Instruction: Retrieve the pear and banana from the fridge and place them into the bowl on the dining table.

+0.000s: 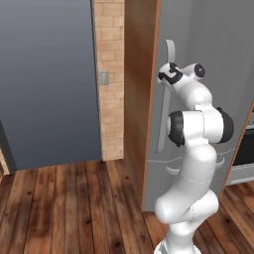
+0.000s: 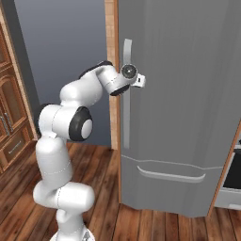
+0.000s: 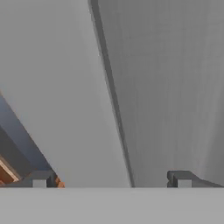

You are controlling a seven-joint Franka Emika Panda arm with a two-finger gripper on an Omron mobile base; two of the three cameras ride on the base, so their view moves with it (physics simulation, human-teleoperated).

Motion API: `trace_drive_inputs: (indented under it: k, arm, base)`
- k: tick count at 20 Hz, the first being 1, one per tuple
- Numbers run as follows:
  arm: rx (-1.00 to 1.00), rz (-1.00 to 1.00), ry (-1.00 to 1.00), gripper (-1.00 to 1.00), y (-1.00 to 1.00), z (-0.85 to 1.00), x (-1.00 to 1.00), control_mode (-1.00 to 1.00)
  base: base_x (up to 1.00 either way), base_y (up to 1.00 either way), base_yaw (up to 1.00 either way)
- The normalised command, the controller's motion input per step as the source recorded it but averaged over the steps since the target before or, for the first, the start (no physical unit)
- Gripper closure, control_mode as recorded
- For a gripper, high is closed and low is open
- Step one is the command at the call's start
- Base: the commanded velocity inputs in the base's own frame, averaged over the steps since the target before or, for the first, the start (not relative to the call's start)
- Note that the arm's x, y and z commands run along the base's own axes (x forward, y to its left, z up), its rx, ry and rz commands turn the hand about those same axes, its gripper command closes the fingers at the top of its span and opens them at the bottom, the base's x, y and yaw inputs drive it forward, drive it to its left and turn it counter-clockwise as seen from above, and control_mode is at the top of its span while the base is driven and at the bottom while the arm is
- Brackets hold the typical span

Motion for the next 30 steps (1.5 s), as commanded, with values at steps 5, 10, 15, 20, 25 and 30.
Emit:
trace_drive_inputs:
  k: [5, 10, 15, 20, 25, 30]
  arm:
    - [0.00, 0.00, 0.04, -1.00, 0.00, -0.11, 0.43, -1.00]
    - [0.00, 0.00, 0.07, -1.00, 0.00, -0.16, 0.56, -1.00]
    - [0.00, 0.00, 0.02, -1.00, 0.00, -0.16, 0.70, -1.00]
    - [0.00, 0.01, 0.00, 1.00, 0.00, -0.13, 0.69, -1.00]
    - [0.00, 0.02, -0.03, 1.00, 0.00, -0.05, 0.45, -1.00]
    - [0.00, 0.01, -0.02, 1.00, 0.00, -0.03, 0.24, -1.00]
  base:
    - [0.00, 0.00, 0.00]
    - [0.00, 0.00, 0.00]
    - [0.00, 0.00, 0.00]
    - [0.00, 0.00, 0.00]
    - [0.00, 0.00, 0.00]
    - [0.00, 0.00, 0.00]
